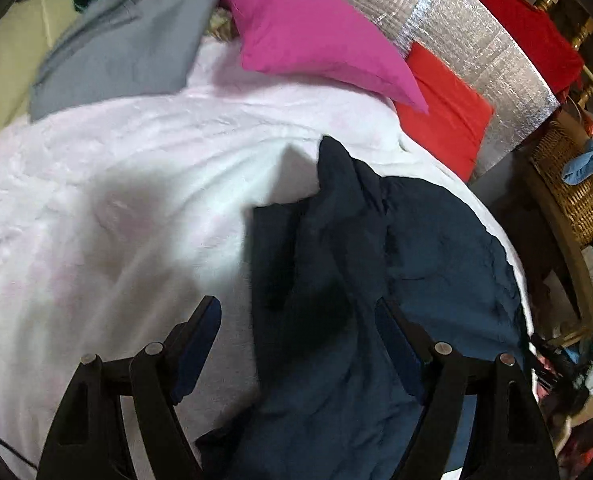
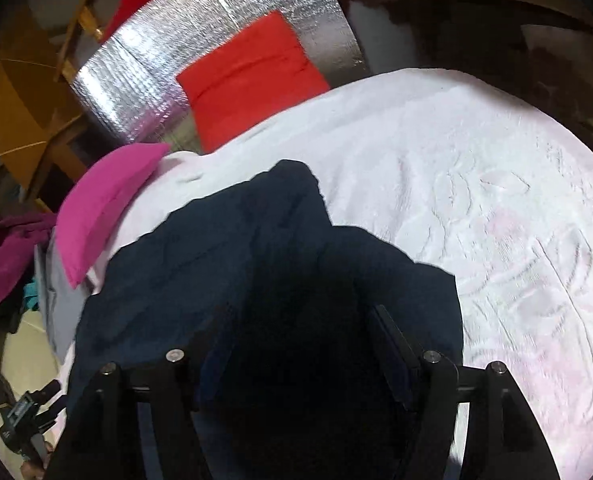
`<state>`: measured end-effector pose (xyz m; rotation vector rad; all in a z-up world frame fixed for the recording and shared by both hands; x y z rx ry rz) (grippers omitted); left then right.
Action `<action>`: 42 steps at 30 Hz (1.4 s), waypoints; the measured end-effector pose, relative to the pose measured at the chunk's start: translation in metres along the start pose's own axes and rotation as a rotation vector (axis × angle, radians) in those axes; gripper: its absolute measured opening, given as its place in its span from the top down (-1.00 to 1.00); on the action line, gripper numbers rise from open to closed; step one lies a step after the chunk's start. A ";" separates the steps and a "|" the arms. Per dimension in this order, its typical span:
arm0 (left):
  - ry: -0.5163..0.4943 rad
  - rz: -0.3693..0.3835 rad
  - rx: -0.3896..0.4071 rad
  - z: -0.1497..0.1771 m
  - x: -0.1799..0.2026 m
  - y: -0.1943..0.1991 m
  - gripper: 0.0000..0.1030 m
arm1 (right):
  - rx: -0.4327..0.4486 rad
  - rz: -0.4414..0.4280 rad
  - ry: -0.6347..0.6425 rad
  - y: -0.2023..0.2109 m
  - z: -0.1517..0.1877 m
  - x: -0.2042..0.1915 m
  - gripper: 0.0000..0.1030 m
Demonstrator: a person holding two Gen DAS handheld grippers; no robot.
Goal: Fold large clothes
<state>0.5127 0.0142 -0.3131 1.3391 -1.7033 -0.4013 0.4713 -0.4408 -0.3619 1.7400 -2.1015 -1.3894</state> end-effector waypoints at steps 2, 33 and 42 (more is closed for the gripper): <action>0.002 0.038 -0.037 0.004 0.007 -0.010 -0.54 | -0.018 0.020 -0.007 -0.010 0.002 0.001 -0.35; -0.412 -0.151 0.247 0.021 0.083 0.060 -0.42 | 0.188 -0.041 0.096 0.081 0.002 -0.024 -0.08; -0.510 -0.209 0.296 0.033 0.098 0.076 -0.42 | 0.030 -0.135 0.205 0.068 0.050 -0.072 0.14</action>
Point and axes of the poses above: each gripper's, at about its wrist camera, not at the fingertips, and y roughly against the way its jaws point, x to its right, z to its underside, the point moved 10 cm from there along -y, roughly the way its jaws point, and after that the axes turned 4 degrees about x, right-handed, at the moved point
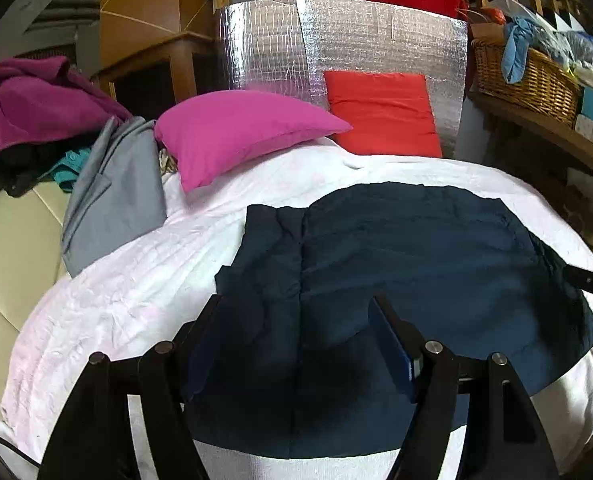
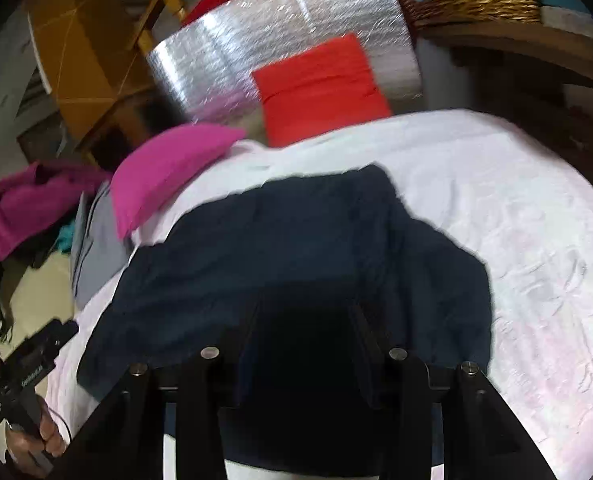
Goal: Fold large clothes
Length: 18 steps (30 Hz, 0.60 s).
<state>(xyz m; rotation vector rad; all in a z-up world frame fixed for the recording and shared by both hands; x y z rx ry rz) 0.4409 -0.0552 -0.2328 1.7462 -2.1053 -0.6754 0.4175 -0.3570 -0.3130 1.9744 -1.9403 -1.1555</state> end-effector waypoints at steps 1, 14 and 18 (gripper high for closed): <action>-0.004 -0.003 0.000 0.000 0.001 0.001 -0.42 | -0.012 0.000 0.001 -0.003 0.003 -0.001 0.14; -0.024 -0.041 -0.006 0.001 -0.002 -0.006 -0.42 | -0.150 0.007 -0.007 -0.041 0.021 0.000 0.10; -0.019 -0.052 -0.021 0.005 -0.005 -0.009 -0.42 | -0.122 -0.077 0.039 -0.031 0.019 -0.027 0.10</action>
Point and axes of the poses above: each gripper's, at about its wrist camera, not at the fingertips, and y roughly against the way its jaws point, x to its right, z to its underside, the point moved 10 cm from there along -y, roughly the way its jaws point, and after that the axes turned 4 degrees about x, right-handed, at the moved point
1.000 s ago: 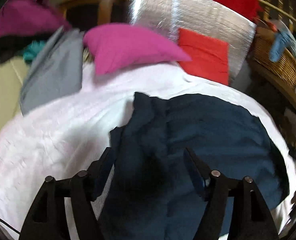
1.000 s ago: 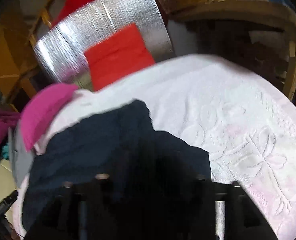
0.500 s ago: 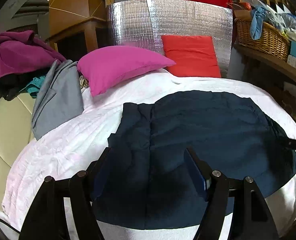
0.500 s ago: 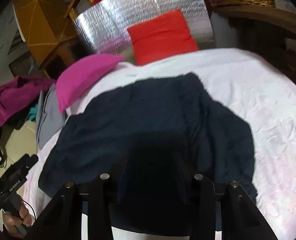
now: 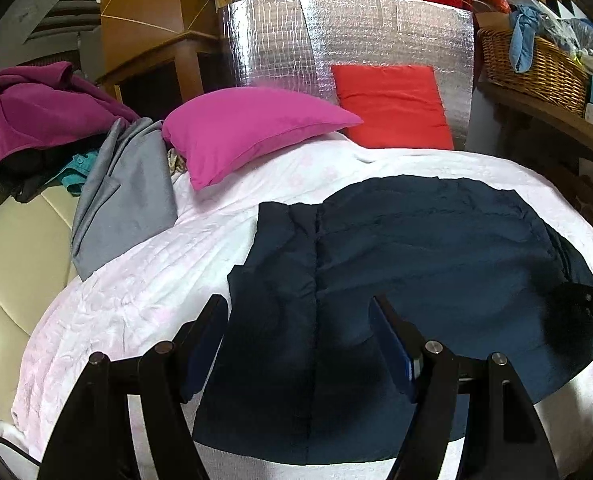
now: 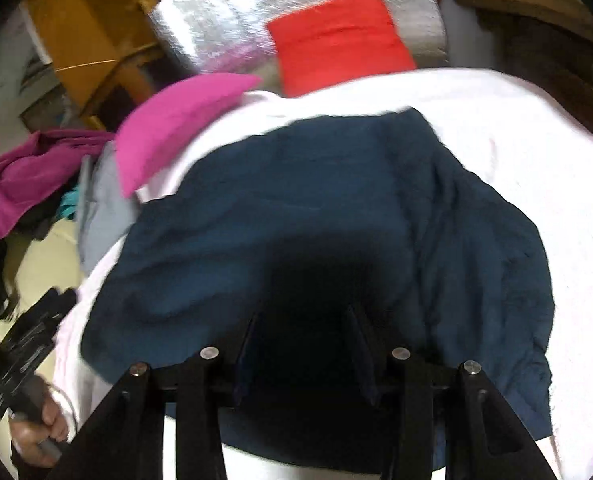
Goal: Fold large clothes
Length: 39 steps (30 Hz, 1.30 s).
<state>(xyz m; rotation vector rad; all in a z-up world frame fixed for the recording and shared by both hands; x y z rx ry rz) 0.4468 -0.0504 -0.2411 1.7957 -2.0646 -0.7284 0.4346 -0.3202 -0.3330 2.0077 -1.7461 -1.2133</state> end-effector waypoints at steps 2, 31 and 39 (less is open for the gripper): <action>-0.004 -0.012 -0.027 0.005 0.000 -0.005 -0.43 | -0.021 -0.036 0.021 -0.003 0.005 -0.016 0.10; 0.741 0.300 -0.436 0.122 -0.052 0.012 -0.56 | -0.117 -0.242 -0.568 0.060 0.076 0.055 -0.51; 0.799 0.408 -0.454 0.121 -0.026 -0.006 -0.56 | -0.101 -0.229 -0.802 0.014 0.073 0.084 -0.54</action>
Point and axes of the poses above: each gripper's, at about its wrist camera, not at the fingertips, and y roughly against the way its jaws point, x to its right, z to its underside, the point moved 10 cm from there along -y, roughly the way its jaws point, and after that the axes turned 4 degrees about x, right-handed, at the moved point
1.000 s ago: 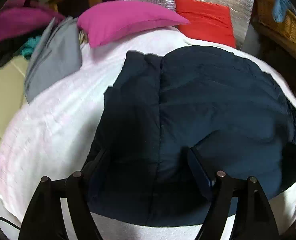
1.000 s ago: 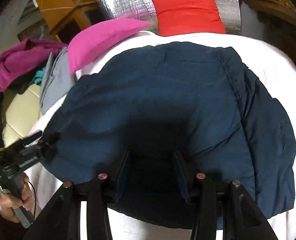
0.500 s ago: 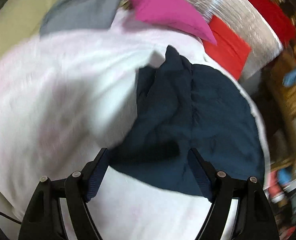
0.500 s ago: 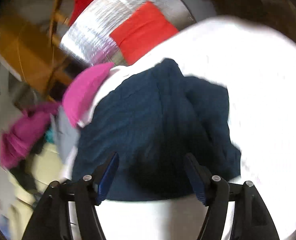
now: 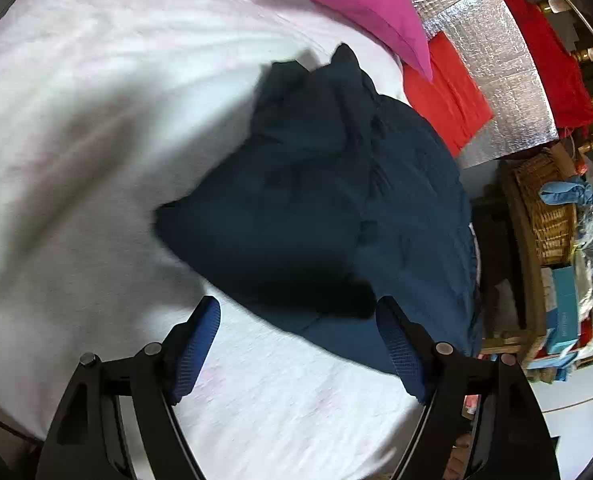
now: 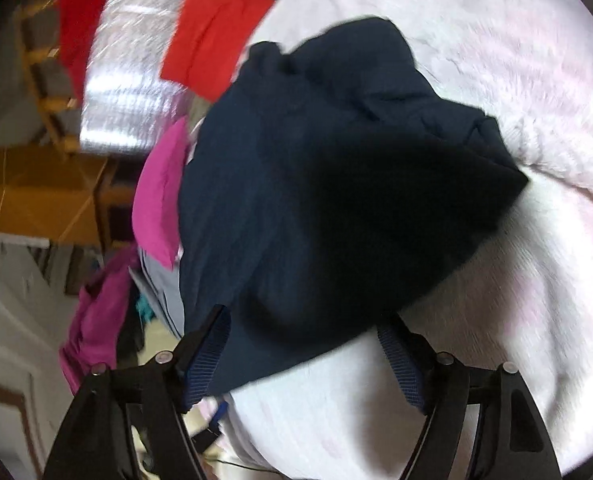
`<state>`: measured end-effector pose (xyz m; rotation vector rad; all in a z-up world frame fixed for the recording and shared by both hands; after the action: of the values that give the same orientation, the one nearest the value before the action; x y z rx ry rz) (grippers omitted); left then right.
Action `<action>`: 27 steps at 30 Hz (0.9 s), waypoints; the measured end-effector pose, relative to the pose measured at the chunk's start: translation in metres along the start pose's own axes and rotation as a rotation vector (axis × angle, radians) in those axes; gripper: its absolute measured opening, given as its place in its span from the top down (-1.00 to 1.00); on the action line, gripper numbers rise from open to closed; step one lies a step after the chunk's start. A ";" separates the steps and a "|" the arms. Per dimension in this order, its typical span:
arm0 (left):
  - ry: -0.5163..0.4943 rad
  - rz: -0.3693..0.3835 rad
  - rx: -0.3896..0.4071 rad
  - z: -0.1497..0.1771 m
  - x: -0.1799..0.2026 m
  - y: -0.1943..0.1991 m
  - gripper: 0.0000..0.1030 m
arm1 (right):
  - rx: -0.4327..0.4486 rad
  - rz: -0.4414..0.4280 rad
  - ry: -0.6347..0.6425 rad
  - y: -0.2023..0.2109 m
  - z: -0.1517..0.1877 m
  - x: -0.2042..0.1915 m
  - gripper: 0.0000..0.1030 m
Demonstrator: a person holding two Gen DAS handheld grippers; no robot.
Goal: Fold large clothes
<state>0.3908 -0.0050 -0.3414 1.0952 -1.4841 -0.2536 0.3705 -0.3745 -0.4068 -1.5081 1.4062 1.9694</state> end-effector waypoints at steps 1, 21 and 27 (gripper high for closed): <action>0.010 0.016 -0.004 -0.004 0.002 -0.004 -0.56 | 0.013 -0.005 -0.023 -0.007 -0.005 0.002 -0.54; -0.142 -0.151 0.139 -0.014 0.002 0.008 -0.22 | 0.117 0.127 0.148 -0.014 -0.019 -0.033 -0.29; -0.352 -0.323 0.349 -0.001 0.033 0.073 -0.47 | 0.128 0.206 0.324 0.024 0.018 -0.041 -0.43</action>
<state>0.3629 0.0100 -0.2683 1.6403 -1.6975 -0.4416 0.3600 -0.3580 -0.3600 -1.7407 1.8485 1.7589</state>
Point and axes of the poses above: each gripper's, at about its wrist camera, not at the fingertips, and y roughly against the way its jaws point, x to its right, z to its underside, the point moved 10 cm from there along -y, roughly the way its jaws point, and after that the axes turned 4 degrees about x, right-handed, at the moved point
